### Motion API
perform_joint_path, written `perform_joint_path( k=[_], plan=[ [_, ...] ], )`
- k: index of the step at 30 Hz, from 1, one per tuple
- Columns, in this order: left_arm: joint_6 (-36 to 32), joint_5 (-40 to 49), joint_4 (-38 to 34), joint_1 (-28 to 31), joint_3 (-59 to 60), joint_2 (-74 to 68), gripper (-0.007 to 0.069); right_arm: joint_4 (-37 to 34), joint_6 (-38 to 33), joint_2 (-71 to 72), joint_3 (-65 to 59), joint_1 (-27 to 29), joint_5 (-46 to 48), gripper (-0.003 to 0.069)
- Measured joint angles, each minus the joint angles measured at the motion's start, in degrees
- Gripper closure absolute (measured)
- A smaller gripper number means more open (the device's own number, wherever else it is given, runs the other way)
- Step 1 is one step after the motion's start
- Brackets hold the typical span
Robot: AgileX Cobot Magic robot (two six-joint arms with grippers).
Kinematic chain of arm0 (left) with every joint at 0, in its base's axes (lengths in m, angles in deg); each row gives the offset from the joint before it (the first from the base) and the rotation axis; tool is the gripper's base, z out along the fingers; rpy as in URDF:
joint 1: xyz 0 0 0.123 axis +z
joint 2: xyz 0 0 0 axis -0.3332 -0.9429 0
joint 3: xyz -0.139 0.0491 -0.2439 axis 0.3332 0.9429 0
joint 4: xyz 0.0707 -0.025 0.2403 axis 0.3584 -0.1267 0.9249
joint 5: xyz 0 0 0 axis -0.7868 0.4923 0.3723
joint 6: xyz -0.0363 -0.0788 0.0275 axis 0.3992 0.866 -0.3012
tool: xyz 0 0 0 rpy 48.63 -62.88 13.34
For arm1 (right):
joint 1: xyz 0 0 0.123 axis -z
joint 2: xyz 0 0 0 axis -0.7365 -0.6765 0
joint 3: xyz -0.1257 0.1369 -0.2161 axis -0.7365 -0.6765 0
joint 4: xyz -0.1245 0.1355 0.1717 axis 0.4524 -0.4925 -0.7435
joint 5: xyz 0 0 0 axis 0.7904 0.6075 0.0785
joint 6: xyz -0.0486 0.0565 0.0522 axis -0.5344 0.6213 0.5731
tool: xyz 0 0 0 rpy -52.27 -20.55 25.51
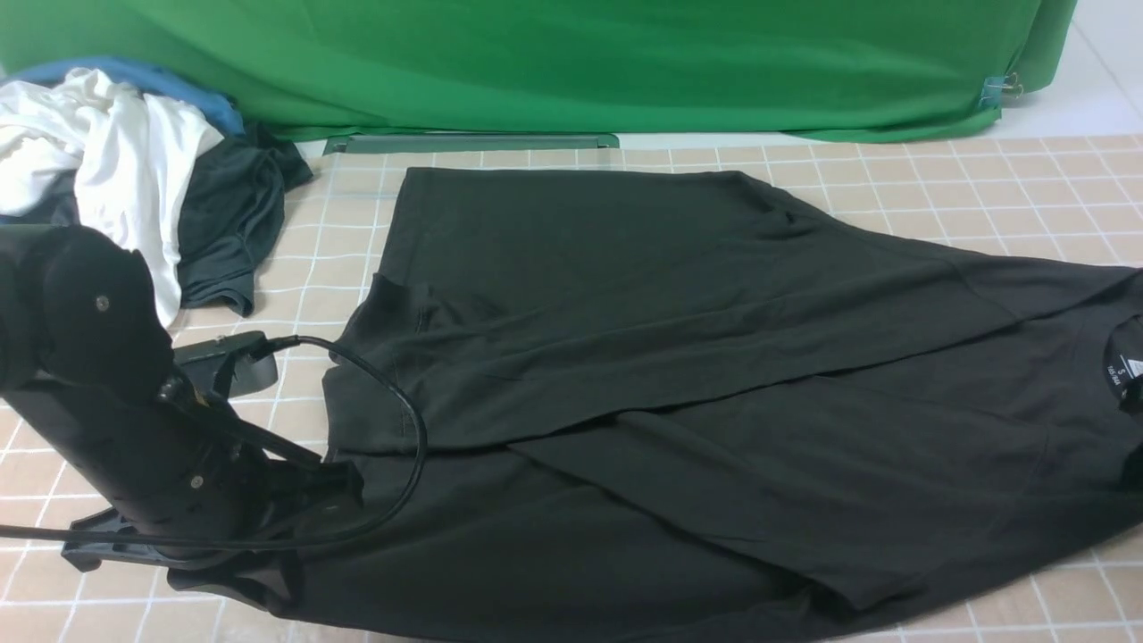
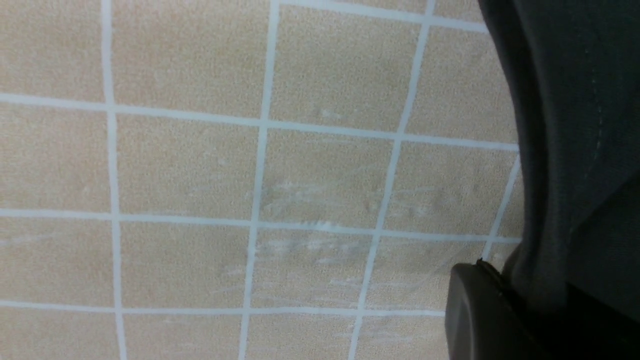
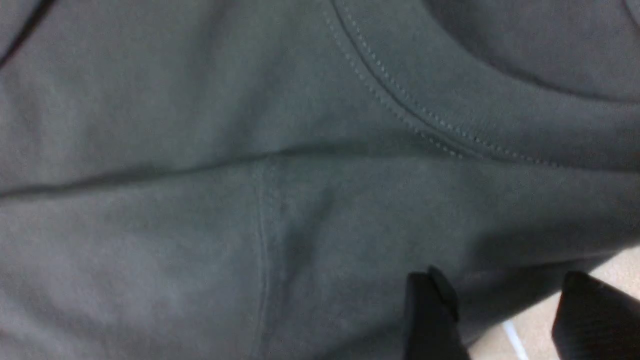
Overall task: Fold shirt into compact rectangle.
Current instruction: 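Grasp the near edge of the shirt at its hem and shoulder corners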
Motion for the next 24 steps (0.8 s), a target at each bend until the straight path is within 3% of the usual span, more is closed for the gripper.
perform_joint_path(
  k=[3, 9, 24],
  plan=[
    [0.0, -0.3, 0.1, 0.0, 0.0, 0.0, 0.0598, 0.0, 0.7, -0.1, 0.0, 0.0, -0.2, 0.0263],
    [0.1, -0.7, 0.1, 0.0, 0.0, 0.0, 0.0598, 0.0, 1.3, -0.1, 0.0, 0.0, 0.0, 0.0074],
    [0.0, -1.3, 0.5, 0.0, 0.0, 0.0, 0.0598, 0.1, 1.5, -4.5, 0.2, 0.0, -1.7, 0.0089]
  ],
)
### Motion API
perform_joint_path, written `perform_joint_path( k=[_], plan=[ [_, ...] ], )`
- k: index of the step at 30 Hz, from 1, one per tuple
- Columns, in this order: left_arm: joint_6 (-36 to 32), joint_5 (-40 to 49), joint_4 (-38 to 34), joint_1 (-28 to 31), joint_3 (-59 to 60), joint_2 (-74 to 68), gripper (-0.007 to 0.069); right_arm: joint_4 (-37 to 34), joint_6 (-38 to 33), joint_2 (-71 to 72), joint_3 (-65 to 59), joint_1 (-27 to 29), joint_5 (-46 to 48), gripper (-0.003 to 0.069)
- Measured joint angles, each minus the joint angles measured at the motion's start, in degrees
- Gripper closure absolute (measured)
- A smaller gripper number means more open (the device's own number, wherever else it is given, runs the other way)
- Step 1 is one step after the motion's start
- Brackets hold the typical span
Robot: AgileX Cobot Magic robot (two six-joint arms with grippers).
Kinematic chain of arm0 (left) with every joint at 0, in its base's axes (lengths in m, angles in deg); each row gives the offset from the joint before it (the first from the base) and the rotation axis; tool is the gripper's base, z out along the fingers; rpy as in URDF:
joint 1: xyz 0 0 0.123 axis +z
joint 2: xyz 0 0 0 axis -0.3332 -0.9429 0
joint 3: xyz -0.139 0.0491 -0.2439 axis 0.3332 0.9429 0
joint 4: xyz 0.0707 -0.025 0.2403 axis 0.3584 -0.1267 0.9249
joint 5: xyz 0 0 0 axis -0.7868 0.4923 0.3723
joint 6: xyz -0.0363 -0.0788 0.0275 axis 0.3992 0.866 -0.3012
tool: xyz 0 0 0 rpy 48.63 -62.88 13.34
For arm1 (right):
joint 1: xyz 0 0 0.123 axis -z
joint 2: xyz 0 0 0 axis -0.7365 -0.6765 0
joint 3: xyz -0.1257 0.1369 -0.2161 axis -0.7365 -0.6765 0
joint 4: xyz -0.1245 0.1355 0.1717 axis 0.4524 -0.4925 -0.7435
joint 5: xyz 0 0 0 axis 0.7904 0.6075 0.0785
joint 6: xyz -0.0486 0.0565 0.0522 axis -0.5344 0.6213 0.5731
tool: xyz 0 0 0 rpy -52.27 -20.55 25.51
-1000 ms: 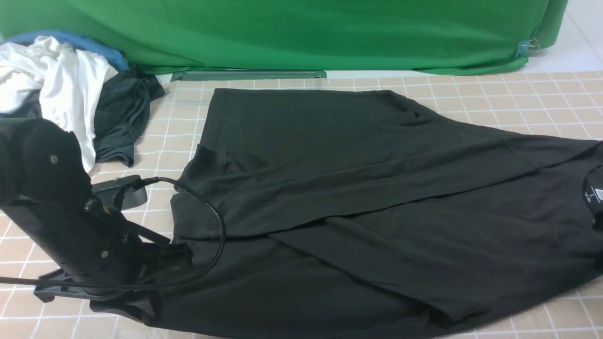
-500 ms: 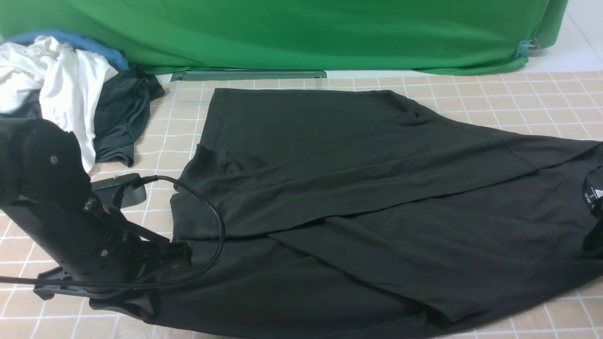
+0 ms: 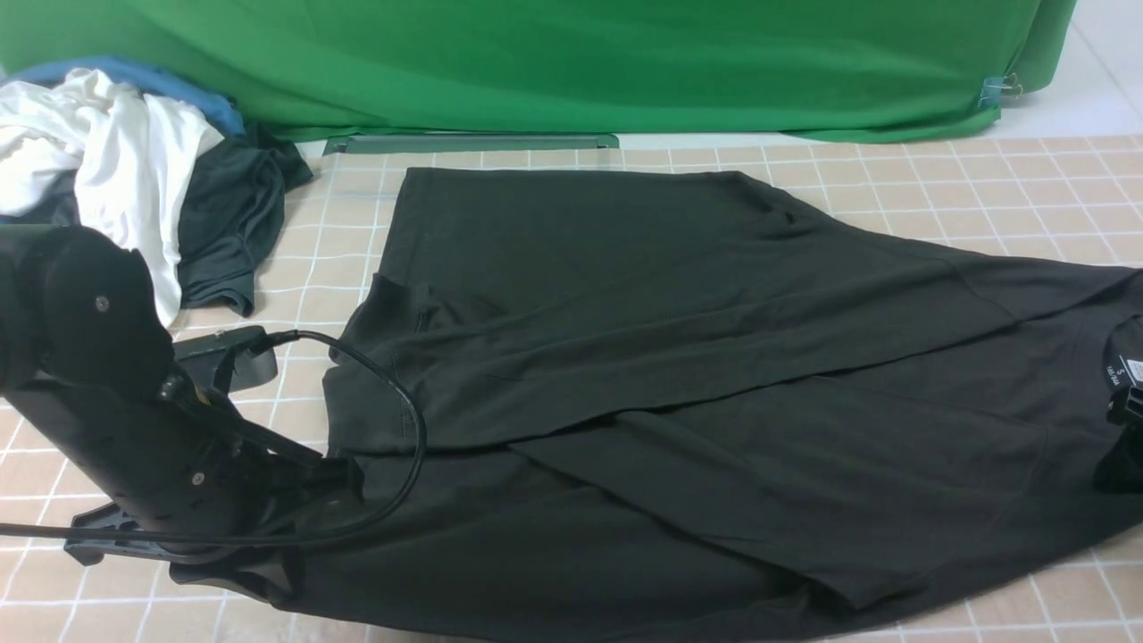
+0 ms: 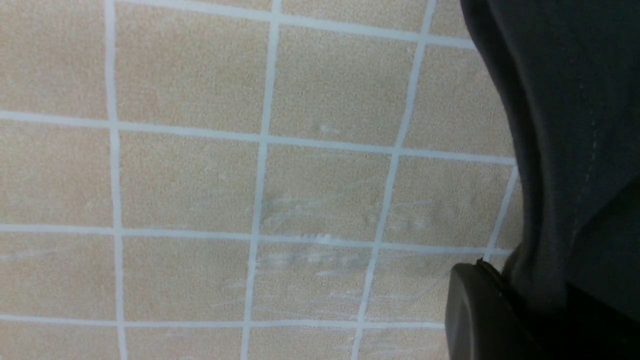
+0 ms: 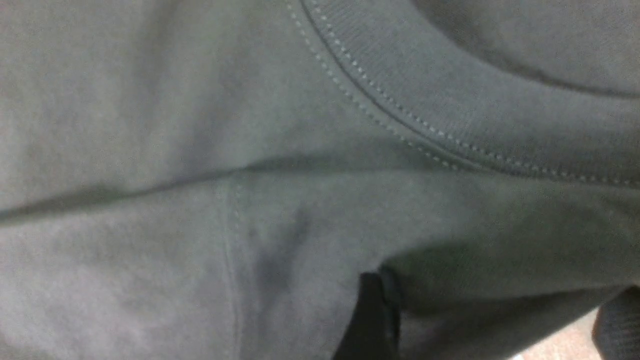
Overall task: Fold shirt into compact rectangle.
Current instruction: 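Grasp the near edge of the shirt at its hem and shoulder corners, then fold the black garment in half by bringing its near edge over to the far edge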
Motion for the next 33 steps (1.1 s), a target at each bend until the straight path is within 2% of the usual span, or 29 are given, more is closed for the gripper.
perform_joint_path(
  k=[3, 6, 10, 12, 16, 21, 25, 28, 33],
  plan=[
    [0.0, 0.0, 0.5, 0.0, 0.0, 0.0, 0.0598, 0.0, 0.0, 0.0, 0.0, 0.0, -0.3, 0.012],
    [0.0, 0.0, 0.7, 0.0, 0.0, 0.0, 0.0598, 0.1, -0.2, -0.1, 0.0, 0.0, -0.9, 0.0214],
    [0.0, 0.0, 0.8, 0.0, 0.0, 0.0, 0.0598, 0.0, -3.1, -0.6, -0.1, -0.2, -2.5, 0.0524],
    [0.0, 0.3, 0.9, 0.0, 0.0, 0.0, 0.0598, -0.1, -4.2, -0.4, -0.1, -0.3, -2.4, 0.0588],
    [-0.1, 2.3, 0.9, 0.0, -0.1, 0.1, 0.0598, 2.2, -4.7, 1.1, -0.1, -0.2, 0.4, 0.0595],
    [0.0, 4.2, 0.7, 0.0, 1.2, 2.4, 0.0598, 8.2, -0.6, 7.7, -0.8, 0.8, 8.7, 0.0595],
    [0.5, 6.1, 0.4, 0.0, 3.4, 4.8, 0.0598, 16.0, 4.2, 13.7, -4.1, 1.3, 13.8, 0.0595],
    [0.7, 7.3, -0.2, 0.0, 3.9, 6.1, 0.0598, 19.3, 6.7, 18.3, -6.5, 1.6, 15.4, 0.0595],
    [0.8, 5.1, -0.3, 0.0, 3.8, 6.6, 0.0598, 19.8, 7.3, 21.3, -6.5, 1.6, 13.7, 0.0595]
  ],
)
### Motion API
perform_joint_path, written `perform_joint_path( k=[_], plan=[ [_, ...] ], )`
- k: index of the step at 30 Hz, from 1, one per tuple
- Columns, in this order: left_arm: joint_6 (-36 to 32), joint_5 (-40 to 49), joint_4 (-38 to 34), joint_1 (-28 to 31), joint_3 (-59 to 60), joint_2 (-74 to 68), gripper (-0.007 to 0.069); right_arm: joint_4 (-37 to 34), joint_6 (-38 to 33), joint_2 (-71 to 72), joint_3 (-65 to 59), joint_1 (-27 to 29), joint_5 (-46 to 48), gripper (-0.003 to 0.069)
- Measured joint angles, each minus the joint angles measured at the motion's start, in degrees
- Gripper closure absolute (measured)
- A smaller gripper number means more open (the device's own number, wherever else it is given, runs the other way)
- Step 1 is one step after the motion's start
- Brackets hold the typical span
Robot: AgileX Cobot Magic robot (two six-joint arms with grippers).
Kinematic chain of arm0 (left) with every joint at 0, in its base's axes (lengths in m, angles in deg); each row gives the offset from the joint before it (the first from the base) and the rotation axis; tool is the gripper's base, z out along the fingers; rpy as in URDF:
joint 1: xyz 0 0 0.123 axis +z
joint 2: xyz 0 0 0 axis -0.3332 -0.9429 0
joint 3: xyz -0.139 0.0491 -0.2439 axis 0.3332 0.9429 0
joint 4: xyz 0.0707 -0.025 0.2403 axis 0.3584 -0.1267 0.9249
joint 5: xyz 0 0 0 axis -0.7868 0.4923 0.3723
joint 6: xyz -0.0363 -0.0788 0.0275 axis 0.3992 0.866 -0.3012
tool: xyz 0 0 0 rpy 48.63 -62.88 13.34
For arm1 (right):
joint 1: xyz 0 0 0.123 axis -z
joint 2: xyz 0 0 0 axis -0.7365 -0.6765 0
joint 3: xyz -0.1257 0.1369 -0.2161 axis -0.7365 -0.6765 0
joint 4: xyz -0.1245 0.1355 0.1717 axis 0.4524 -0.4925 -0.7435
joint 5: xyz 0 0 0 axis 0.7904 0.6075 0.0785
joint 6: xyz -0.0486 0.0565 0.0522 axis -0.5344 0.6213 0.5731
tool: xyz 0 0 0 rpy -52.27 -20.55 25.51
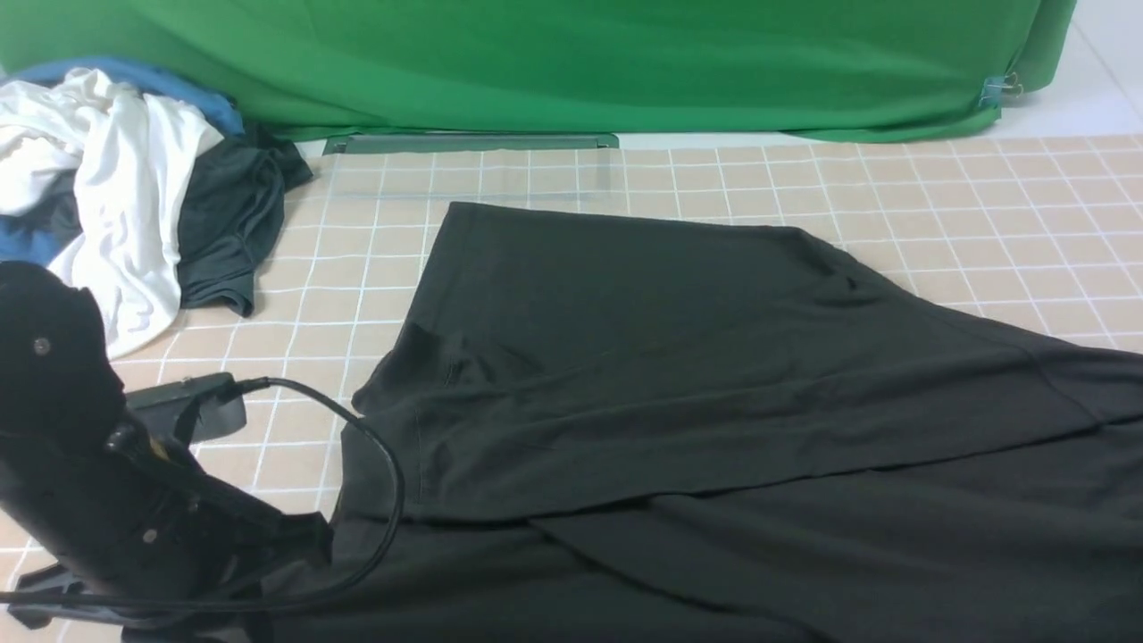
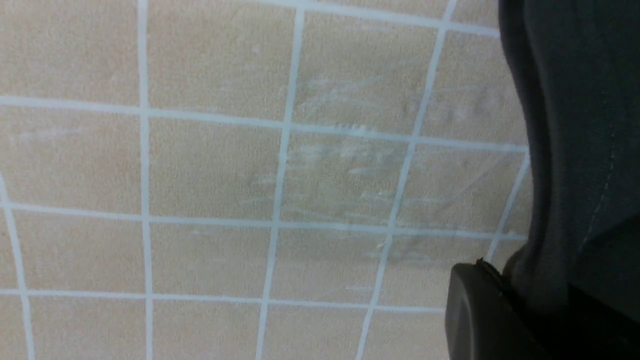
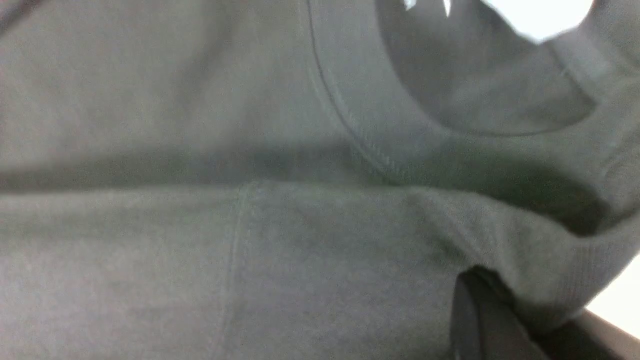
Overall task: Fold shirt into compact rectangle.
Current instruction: 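Fold the black garment in half by bringing its near edge over to the far edge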
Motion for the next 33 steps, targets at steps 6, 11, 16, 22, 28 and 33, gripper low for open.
perform_joint_path(
  k=[6, 11, 16, 22, 28, 33],
  plan=[
    [1.6, -4.5, 0.2, 0.0, -5.6, -0.8, 0.0598, -0.2, 3.1, -0.9, 4.0, 0.0, -1.5, 0.0595],
    [3.4, -10.3, 0.5, 0.0, -12.8, -3.9, 0.0598, -0.4, 4.2, -2.6, 8.6, 0.0, -5.2, 0.0595],
    [3.5, -14.1, 0.5, 0.1, -22.2, -13.1, 0.0598, -0.4, 5.4, -6.7, 11.6, 0.0, -11.6, 0.0595],
    [3.5, -16.6, -0.6, 1.9, -33.3, -23.7, 0.0598, -0.4, 7.5, -12.6, 11.8, 0.0, -19.9, 0.0595],
    [3.7, -18.3, -2.1, 4.0, -43.5, -33.3, 0.0598, -0.5, 10.7, -18.6, 11.8, -0.2, -30.6, 0.0595],
    [3.7, -22.2, -3.3, 4.2, -47.0, -40.6, 0.0598, -0.2, 12.0, -24.1, 11.8, -1.1, -36.9, 0.0595]
  ],
)
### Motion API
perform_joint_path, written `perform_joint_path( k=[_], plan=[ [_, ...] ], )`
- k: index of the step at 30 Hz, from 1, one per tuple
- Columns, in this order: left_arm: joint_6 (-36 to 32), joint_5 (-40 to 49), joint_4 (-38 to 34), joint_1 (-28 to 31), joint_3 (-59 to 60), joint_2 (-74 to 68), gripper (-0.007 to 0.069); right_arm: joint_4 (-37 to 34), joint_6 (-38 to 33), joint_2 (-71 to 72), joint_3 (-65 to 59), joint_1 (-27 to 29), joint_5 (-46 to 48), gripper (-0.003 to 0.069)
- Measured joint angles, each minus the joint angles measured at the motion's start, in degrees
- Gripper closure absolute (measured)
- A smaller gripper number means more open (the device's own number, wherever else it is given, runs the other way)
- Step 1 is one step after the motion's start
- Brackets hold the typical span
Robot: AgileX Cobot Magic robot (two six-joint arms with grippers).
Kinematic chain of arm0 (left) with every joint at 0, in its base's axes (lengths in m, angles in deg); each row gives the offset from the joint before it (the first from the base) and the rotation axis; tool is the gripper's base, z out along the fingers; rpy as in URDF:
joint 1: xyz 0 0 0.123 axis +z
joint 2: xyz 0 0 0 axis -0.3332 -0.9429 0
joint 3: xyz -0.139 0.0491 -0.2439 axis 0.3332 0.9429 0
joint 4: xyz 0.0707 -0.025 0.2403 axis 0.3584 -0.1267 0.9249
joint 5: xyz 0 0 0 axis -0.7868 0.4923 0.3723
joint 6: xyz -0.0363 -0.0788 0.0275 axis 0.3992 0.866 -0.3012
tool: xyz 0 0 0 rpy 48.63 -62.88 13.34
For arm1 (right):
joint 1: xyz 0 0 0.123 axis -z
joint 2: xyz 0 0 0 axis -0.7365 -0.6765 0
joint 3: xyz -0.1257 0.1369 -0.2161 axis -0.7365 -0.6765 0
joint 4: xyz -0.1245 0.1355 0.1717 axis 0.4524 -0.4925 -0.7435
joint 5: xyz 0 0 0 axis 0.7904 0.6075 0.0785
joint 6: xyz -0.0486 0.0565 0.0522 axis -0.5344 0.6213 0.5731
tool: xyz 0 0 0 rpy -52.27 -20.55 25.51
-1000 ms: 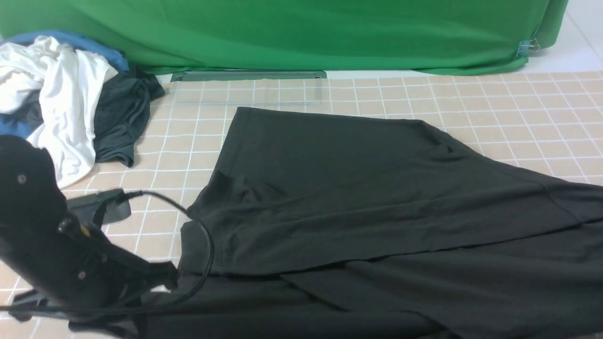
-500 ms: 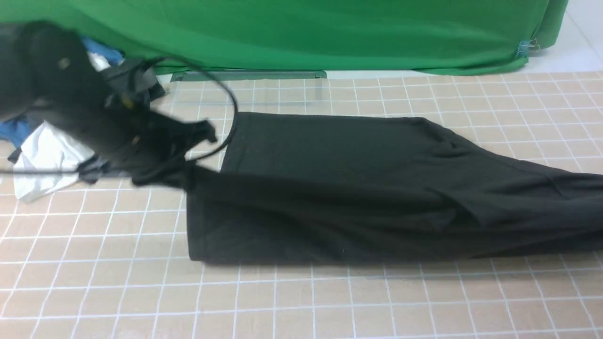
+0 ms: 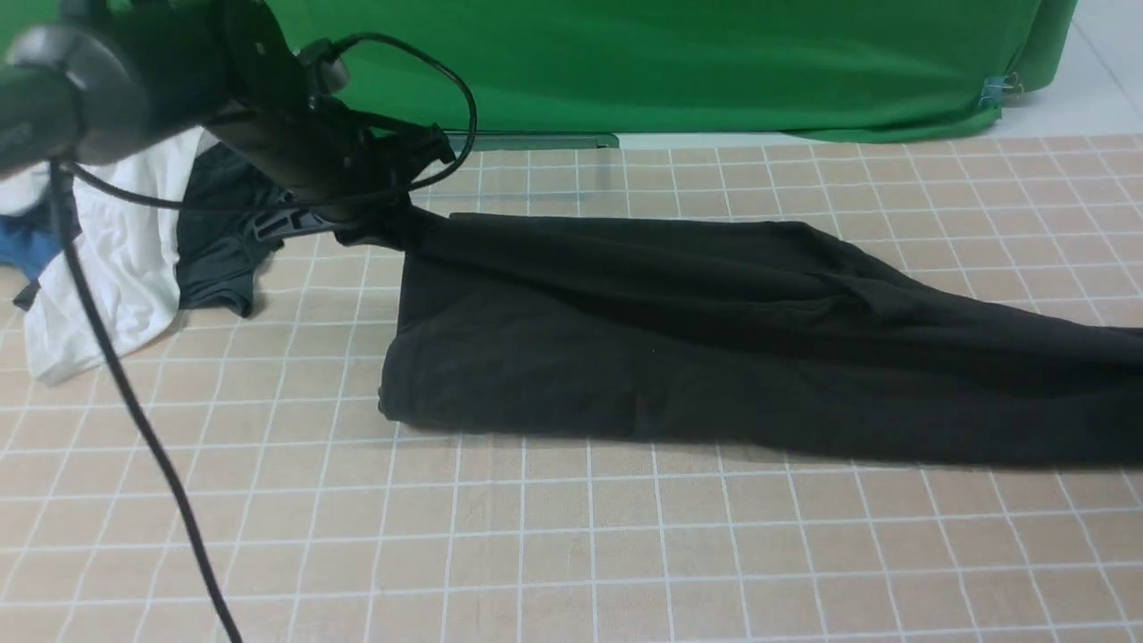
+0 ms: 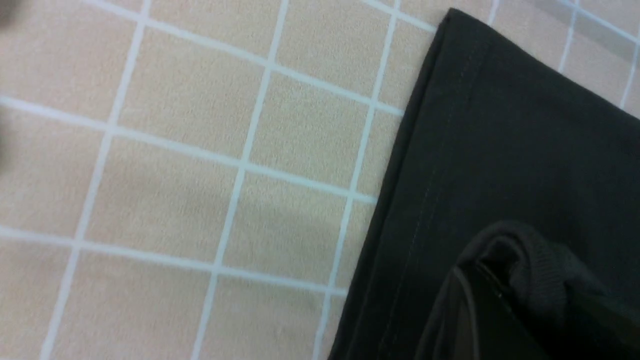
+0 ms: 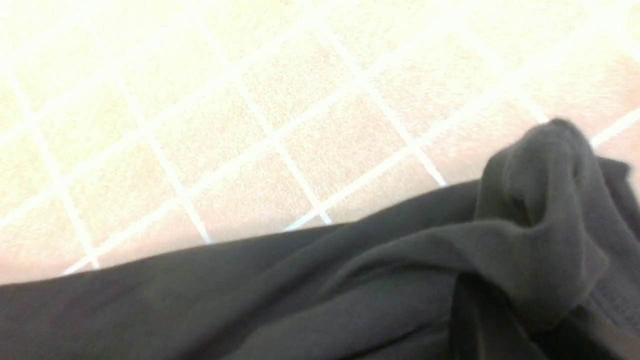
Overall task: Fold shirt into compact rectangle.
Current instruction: 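Fold the black garment in half by bringing its near edge over to the far edge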
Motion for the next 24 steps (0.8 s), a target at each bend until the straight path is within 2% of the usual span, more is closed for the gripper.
perform_joint_path(
  k=[8, 12, 13, 15, 18, 21, 24],
  plan=[
    [0.0, -8.7, -0.4, 0.0, -0.5, -5.6, 0.0598, 0.7, 0.0, -5.1, 0.0, -1.1, -8.1, 0.0585],
    [0.0, -9.1, -0.6, 0.1, -0.5, -6.9, 0.0598, 0.8, -1.2, -5.2, 0.0, -1.1, -8.6, 0.0508],
    [0.0, -9.1, -0.8, 0.1, -0.5, -7.3, 0.0598, 0.8, -1.7, -5.1, 0.0, -1.1, -8.6, 0.0462],
    [0.0, -9.5, -1.1, 0.2, -0.5, -7.6, 0.0598, 0.8, -2.9, -3.8, 0.6, -1.1, -5.2, 0.0323],
    [-0.2, -10.1, -1.1, 0.4, -0.5, -7.6, 0.0598, 0.8, -4.2, -0.1, 4.0, -1.1, 4.4, 0.0214],
    [-0.2, -10.3, -1.1, 0.4, -0.5, -7.6, 0.0598, 0.9, -5.4, 3.4, 9.3, -1.5, 13.5, 0.0187],
    [-0.4, -10.5, -1.1, 0.4, -0.5, -7.6, 0.0598, 1.2, -7.5, 6.2, 14.7, -4.1, 21.6, 0.0188]
  ],
)
